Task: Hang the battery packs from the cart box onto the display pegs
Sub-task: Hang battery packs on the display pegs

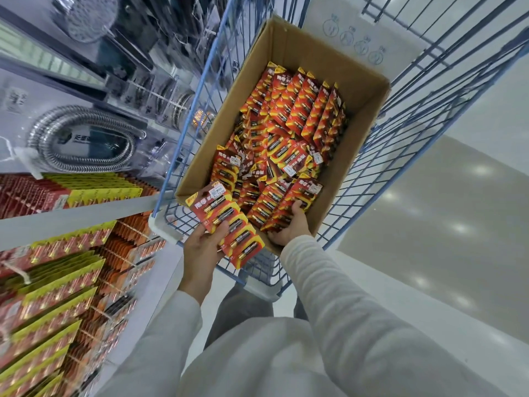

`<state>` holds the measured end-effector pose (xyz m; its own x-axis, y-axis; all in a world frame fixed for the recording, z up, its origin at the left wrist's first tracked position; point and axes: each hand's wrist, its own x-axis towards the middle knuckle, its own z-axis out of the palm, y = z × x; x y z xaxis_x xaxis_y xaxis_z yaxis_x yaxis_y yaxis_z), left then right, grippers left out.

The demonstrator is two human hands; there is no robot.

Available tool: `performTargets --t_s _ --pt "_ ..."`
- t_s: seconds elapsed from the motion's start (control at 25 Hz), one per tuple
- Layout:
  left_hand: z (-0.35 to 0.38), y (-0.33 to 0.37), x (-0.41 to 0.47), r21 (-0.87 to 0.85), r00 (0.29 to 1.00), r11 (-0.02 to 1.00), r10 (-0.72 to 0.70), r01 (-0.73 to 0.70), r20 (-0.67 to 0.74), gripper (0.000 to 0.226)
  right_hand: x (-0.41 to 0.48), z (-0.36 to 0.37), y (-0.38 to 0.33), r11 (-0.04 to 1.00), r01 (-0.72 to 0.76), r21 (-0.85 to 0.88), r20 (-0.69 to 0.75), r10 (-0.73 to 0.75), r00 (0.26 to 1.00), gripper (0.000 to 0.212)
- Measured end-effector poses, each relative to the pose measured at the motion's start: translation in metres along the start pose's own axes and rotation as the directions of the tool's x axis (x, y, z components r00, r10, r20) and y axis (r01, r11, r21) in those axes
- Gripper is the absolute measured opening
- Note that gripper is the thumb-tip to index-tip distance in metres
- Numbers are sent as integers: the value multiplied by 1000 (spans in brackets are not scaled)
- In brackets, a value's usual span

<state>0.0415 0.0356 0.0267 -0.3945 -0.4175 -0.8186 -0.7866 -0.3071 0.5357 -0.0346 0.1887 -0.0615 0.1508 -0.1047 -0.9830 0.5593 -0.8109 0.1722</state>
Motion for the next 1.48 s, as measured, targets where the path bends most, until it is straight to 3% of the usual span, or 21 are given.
performTargets --t_s 0.2,0.4,0.52,0.72,0.84,1.0,1.12,1.2,1.28,1.48 --pt "2 -1 5 28 1000 1000 -4 4 4 18 1 8 3 999 -30 39 -69 32 997 81" --pt "-1 -3 6 9 1000 1000 -13 13 -22 30 -9 8 13 996 71 63 -85 -65 994 48" --pt "-4 2 6 -11 1000 1000 -19 19 -4 27 -17 -7 20 987 139 83 15 -141 990 42" --pt "-8 15 -5 -95 999 995 2 1 32 19 -33 -26 5 979 201 -12 205 -195 959 51" --pt "-13 22 -25 -182 998 982 57 -55 5 20 -54 -36 -5 949 277 -149 352 -211 912 53" --pt "-22 20 -65 -318 997 944 81 -82 -18 27 -92 -48 -14 787 456 -416 552 -180 814 59" --pt "-36 13 -103 -403 988 903 155 -149 -18 31 -134 -53 -12 581 607 -541 686 -113 719 63" --pt "-49 8 -125 -462 980 865 194 -197 -54 32 -162 -56 -6 411 712 -568 775 -24 632 69" --pt "-62 6 -144 -534 971 812 223 -237 -91 35 -191 -54 3 312 771 -555 825 87 558 71" --pt "-111 -8 -192 -687 938 642 279 -340 -204 51 -251 -48 58 221 841 -494 844 356 402 64"
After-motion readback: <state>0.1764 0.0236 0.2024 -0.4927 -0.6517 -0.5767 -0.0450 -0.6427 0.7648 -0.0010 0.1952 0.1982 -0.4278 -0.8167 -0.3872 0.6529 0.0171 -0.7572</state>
